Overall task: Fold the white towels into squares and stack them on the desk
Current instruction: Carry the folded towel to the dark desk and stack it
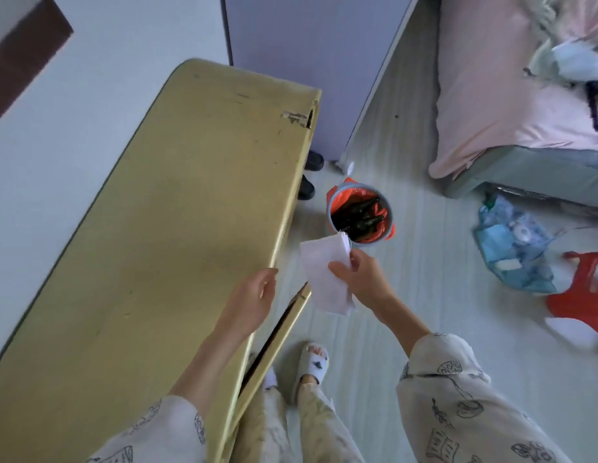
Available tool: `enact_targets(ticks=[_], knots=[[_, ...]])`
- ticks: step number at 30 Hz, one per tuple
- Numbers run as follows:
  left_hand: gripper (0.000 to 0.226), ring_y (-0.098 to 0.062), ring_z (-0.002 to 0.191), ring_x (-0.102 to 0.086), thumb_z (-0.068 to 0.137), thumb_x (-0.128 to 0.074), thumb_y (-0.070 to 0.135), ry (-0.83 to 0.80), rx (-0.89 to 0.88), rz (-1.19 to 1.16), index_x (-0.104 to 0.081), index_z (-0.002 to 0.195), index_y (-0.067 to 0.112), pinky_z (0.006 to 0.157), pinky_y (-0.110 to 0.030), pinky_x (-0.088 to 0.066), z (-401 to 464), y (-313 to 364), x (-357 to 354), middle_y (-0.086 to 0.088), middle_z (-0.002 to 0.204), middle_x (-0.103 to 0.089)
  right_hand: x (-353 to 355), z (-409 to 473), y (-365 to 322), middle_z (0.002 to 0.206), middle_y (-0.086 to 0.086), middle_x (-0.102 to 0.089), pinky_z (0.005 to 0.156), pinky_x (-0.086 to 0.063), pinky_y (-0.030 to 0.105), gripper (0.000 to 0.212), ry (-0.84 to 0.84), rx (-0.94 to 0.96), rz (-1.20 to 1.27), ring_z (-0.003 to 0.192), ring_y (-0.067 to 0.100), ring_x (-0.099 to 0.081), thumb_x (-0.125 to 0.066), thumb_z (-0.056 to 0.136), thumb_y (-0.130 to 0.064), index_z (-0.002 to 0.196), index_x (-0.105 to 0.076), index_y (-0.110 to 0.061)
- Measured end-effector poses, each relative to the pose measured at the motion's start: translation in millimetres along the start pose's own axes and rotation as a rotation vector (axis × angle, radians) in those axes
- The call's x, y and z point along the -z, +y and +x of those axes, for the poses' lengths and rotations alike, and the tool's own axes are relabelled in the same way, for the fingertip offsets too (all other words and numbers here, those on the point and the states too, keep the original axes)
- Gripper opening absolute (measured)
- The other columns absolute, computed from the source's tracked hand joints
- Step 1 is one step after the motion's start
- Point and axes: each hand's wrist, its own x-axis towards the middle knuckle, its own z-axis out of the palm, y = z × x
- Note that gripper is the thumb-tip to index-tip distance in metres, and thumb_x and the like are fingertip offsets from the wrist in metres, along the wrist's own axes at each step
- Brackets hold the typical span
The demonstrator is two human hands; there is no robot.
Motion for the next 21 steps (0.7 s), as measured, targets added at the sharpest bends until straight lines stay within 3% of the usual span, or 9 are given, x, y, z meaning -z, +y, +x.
enact_targets(ticks=[3,6,10,15,18,21], knots=[[0.023,-0.022,0.101,-0.062,0.096,-0.045,0.014,-0.015,0.032,-0.174,-0.061,0.111,0.013,0.09,-0.03,-0.045,-10.7,49.2,-15.6,-0.004,0.105,-0.067,52.8,-45.8,12.3,0.073,0.002,-0.056,0.065,-0.042,0.033,0.015,0.122,0.003,0.092,0.07,0.02,-0.052,-0.058,0.089,-0.012,0.077,-0.052,-0.013],[0.018,-0.021,0.096,-0.062,0.095,-0.046,0.015,-0.126,-0.016,-0.219,-0.059,0.104,0.023,0.089,-0.038,-0.047,-32.1,103.9,-42.3,0.0,0.099,-0.066,107.4,-101.4,37.8,0.077,0.008,-0.056,0.063,-0.039,0.03,0.017,0.242,-0.028,0.208,0.069,0.019,-0.05,-0.06,0.089,-0.012,0.089,-0.054,0.004],[0.016,-0.011,0.087,-0.063,0.095,-0.048,0.014,-0.337,-0.187,-0.164,-0.057,0.101,0.025,0.078,-0.02,-0.045,-69.7,177.7,-95.0,0.008,0.093,-0.065,175.3,-183.4,83.6,0.071,0.005,-0.053,0.049,-0.036,0.016,0.009,0.42,-0.033,0.329,0.06,0.012,-0.046,-0.059,0.088,-0.005,0.084,-0.052,-0.003],[0.016,0.012,0.064,-0.06,0.094,-0.047,0.006,-0.529,-0.382,-0.098,-0.057,0.102,0.015,0.063,-0.003,-0.043,-129.4,264.7,-192.3,0.0,0.088,-0.064,251.8,-292.5,162.1,0.066,0.002,-0.051,0.042,-0.033,0.012,0.019,0.645,-0.036,0.435,0.044,-0.002,-0.046,-0.059,0.088,-0.004,0.075,-0.047,-0.01],[0.017,0.011,0.063,-0.06,0.095,-0.046,0.008,-0.641,-0.473,-0.057,-0.058,0.102,0.018,0.063,-0.004,-0.044,-181.5,312.0,-264.2,0.002,0.089,-0.066,289.7,-368.6,217.0,0.074,0.008,-0.056,0.049,-0.036,0.019,0.01,0.776,-0.06,0.502,0.057,0.008,-0.05,-0.059,0.088,-0.006,0.084,-0.053,0.0],[0.018,0.006,0.067,-0.063,0.095,-0.047,0.01,-0.78,-0.583,0.04,-0.058,0.097,0.024,0.066,-0.007,-0.046,-245.4,352.2,-339.5,0.002,0.089,-0.067,320.5,-446.4,275.3,0.088,0.023,-0.062,0.062,-0.039,0.031,0.021,0.918,-0.097,0.557,0.072,0.02,-0.054,-0.06,0.087,-0.008,0.099,-0.054,0.009]])
